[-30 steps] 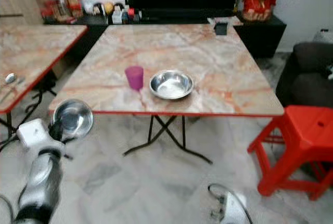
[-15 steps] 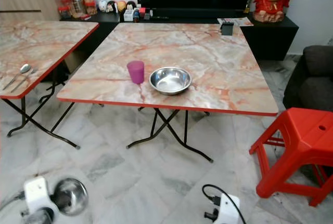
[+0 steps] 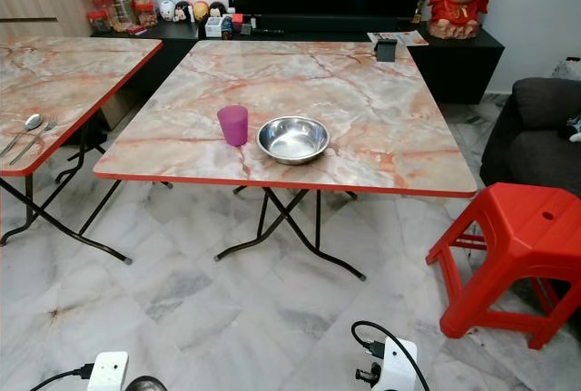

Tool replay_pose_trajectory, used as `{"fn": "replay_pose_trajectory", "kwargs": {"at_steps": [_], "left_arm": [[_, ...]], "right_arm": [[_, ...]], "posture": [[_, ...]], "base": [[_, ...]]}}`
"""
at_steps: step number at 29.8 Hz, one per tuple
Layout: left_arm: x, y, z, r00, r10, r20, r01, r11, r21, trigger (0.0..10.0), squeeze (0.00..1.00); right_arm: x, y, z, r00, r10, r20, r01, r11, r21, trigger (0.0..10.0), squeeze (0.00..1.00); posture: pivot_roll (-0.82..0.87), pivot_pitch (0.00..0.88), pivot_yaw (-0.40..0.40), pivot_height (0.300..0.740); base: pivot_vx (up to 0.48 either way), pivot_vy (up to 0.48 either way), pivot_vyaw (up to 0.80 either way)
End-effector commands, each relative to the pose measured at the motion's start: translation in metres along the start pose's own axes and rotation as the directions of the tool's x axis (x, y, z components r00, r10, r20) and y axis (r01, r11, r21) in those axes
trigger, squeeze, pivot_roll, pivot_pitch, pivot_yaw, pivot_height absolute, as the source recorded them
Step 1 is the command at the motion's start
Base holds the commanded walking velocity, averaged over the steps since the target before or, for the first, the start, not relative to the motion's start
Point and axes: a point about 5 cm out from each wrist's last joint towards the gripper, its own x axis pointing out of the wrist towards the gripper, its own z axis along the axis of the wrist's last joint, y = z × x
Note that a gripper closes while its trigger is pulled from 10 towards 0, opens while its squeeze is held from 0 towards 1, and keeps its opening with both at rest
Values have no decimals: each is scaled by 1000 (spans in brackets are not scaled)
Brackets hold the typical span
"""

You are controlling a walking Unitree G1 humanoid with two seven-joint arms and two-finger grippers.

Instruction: Setting the table

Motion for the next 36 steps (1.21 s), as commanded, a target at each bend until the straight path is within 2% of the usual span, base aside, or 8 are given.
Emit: {"fn": "replay_pose_trajectory", "kwargs": {"at_steps": [1,12,26,36], "left_arm": [[0,2,-2,1000,12,-19,-11,1000,15,10000,0],[1,0,1,1000,10,-9,-10,1000,12,10000,0],[1,-1,6,1000,11,2,-11,1000,5,10000,0],[2,-8,11,1000,3,14,-3,1000,-1,10000,0]], "right_arm": [[1,1,3,1000,5,15,-5,1000,-1,10000,0],[1,2,5,1000,9,16,-9,1000,-11,10000,0],[1,1,2,1000,-1,7,1,1000,-6,10000,0],[2,-2,7,1000,-7,15,7,1000,-19,10000,0]], "posture": [[-42,0,24,740],[-32,0,14,740],[-36,0,18,740],[-43,0,7,740]], "base": [[0,0,0],[0,0,0],[0,-277,0],[0,-289,0]]}}
